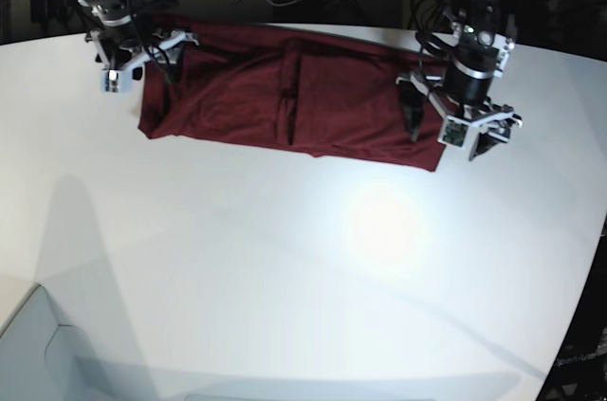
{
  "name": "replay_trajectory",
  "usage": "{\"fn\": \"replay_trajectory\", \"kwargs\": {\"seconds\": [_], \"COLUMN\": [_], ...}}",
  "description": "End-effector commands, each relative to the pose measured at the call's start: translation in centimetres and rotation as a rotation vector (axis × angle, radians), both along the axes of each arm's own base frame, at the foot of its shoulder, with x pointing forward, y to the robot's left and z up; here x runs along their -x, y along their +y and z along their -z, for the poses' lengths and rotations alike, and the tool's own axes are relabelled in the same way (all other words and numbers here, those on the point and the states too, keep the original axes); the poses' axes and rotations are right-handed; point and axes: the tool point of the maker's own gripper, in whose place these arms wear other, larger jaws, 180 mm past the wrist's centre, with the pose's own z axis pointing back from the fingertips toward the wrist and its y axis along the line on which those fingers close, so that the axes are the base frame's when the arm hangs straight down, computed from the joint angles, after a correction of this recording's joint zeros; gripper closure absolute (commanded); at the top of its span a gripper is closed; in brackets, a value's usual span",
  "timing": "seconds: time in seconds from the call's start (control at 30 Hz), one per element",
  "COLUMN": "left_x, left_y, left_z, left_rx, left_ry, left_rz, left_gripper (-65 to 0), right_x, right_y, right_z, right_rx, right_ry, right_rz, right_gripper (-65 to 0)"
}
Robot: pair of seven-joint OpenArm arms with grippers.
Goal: Layout the t-shirt on the table in an organized manner, then fold the t-shirt properly
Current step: 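Release the hem fold and grasp the collar end with the right gripper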
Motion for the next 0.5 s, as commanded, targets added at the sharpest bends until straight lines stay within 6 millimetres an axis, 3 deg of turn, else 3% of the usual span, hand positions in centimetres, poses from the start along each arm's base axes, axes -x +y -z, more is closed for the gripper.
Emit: {"fn": "replay_trajectory", "kwargs": {"seconds": [0.0,0.23,0.37,0.47], "left_x": [-0.7,-0.5,-0.5,-0.6], "left_y": [0.1,0.1,0.0,0.0], "left_z": [-1.2,-1.2,-1.2,-1.3], "left_rx": [0.002,0.002,0.003,0.003], "left_ry": [-0.05,-0.047,-0.049,-0.052], "left_rz": [0.004,0.004,0.004,0.004], "left_gripper": [-54.8,-54.8,-54.8,-54.8], "right_x": [-0.4,-0.3,-0.7,-0.6], "right_y": [0.0,0.5,3.4,4.4], "right_z": [-0.6,-0.1,-1.3,-1.5], "right_rx": [-0.003,-0.021,-0.113,-0.145], "right_ry": [-0.031,-0.023,-0.093,-0.094], "right_rz": [-0.001,-0.017,-0.161,-0.21], "right_gripper": [-41.0,-40.8,-40.6,-40.6]}}
